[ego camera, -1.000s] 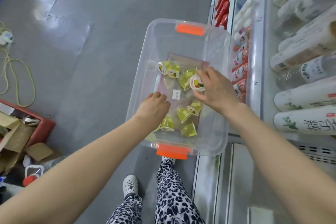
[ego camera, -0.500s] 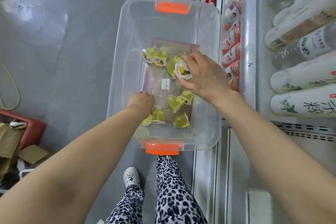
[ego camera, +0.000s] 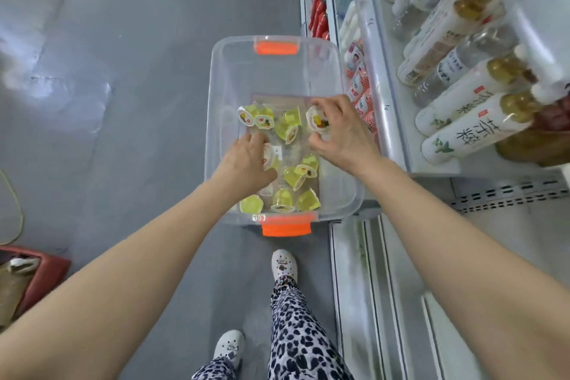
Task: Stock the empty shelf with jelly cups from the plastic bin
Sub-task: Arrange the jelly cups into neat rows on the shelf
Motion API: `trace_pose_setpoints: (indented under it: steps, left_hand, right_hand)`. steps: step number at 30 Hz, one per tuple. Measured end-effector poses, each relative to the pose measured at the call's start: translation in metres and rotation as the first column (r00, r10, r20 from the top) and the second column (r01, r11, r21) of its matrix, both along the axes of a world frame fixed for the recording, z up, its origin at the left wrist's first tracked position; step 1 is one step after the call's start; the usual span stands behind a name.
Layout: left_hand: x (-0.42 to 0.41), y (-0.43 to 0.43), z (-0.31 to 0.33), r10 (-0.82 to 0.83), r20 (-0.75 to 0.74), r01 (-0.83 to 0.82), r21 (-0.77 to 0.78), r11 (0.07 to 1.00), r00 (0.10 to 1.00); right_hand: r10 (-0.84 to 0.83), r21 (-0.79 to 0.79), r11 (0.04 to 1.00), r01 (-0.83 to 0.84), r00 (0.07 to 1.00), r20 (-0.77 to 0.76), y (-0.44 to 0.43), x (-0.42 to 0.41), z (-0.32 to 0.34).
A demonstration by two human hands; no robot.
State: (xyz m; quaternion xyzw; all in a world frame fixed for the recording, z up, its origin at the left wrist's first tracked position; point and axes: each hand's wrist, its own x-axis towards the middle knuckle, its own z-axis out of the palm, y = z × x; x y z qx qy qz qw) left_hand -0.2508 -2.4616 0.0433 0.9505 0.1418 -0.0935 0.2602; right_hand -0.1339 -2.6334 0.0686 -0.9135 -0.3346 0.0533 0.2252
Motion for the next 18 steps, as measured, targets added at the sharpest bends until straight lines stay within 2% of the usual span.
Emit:
trace_pose_setpoints:
  steps: [4,12,18]
  left_hand:
    - [-0.036,-0.006,0.033,-0.023,0.136,0.029,-0.039,0.999,0.991]
    - [-0.105,-0.022,0.093,-0.164,0.37,0.183,-0.018,0.983,0.915]
    - [-0.138,-0.07,0.133,-0.332,0.482,0.364,0.03,0.931,0.811]
  right_hand:
    - [-0.164,0.089,0.983,0.159,0.985,0.051,-0.023,-0.052,0.026]
    - [-0.361,0.109,0.93,0.35,0.926,0.109,-0.075,-0.161,0.076]
    - [-0.557,0.163,0.829,0.535,0.813,0.166,-0.128,-0.244,0.127]
